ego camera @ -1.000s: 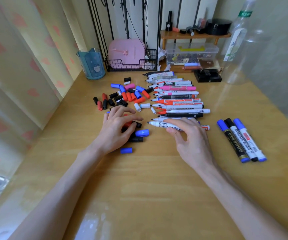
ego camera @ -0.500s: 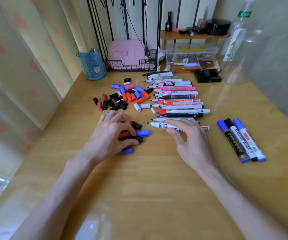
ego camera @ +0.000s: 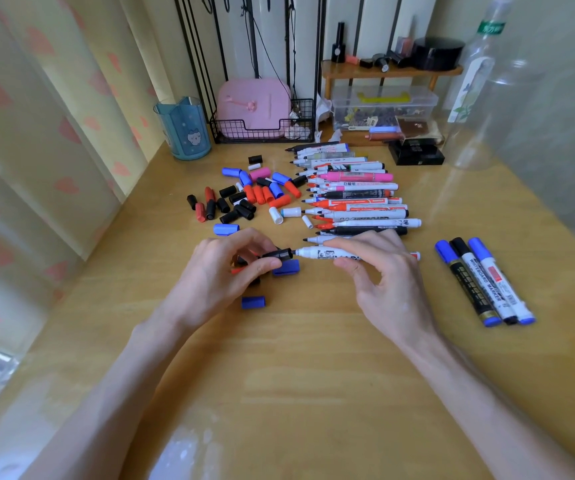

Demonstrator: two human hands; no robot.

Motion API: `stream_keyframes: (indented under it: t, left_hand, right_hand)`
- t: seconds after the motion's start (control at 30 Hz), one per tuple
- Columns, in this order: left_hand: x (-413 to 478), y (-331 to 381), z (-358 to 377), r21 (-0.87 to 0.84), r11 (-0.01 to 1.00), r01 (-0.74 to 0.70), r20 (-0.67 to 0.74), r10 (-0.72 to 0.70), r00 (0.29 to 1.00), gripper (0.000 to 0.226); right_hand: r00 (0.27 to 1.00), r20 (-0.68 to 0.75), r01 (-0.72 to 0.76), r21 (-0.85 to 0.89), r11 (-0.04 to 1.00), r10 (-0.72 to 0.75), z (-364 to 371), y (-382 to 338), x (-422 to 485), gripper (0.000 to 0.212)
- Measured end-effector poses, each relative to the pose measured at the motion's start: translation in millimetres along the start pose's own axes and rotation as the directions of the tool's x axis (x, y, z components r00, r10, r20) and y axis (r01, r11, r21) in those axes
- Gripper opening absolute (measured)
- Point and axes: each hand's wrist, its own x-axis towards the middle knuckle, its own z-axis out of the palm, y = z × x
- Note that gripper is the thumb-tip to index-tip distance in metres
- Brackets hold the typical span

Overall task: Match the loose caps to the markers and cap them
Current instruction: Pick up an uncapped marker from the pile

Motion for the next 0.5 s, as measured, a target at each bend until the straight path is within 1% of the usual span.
stream_keyframes:
  t: [0.1, 0.23, 0.33, 0.5]
  left_hand:
    - [0, 4, 3, 0.012, 1.000, -0.029, -0.014, 0.029, 0.999, 0.014]
    - [-2, 8, 11, 0.018, 0.997, -0.078, 0.024, 0.077, 0.997, 0.007]
    - [-2, 8, 13, -0.020, 0.997, -0.073, 0.013, 0.073, 0.997, 0.006]
    - [-3, 15, 16, -0.070, 0.993, -0.095, -0.063, 0.091, 0.994, 0.014]
  right_hand:
    - [1.000, 0.017, 0.016, -0.022, 1.000, -0.016, 0, -1, -1, 0.031]
    - [0.996, 0.068, 0.057, -0.020, 0.998, -0.056, 1, -1, -3, 0.028]
    - [0.998, 0.049, 0.046, -0.022, 0.999, -0.045, 1, -3, -4, 0.027]
    - [0.999, 0.002, 0.047, -0.048, 0.998, -0.047, 2, -6, -6, 0.030]
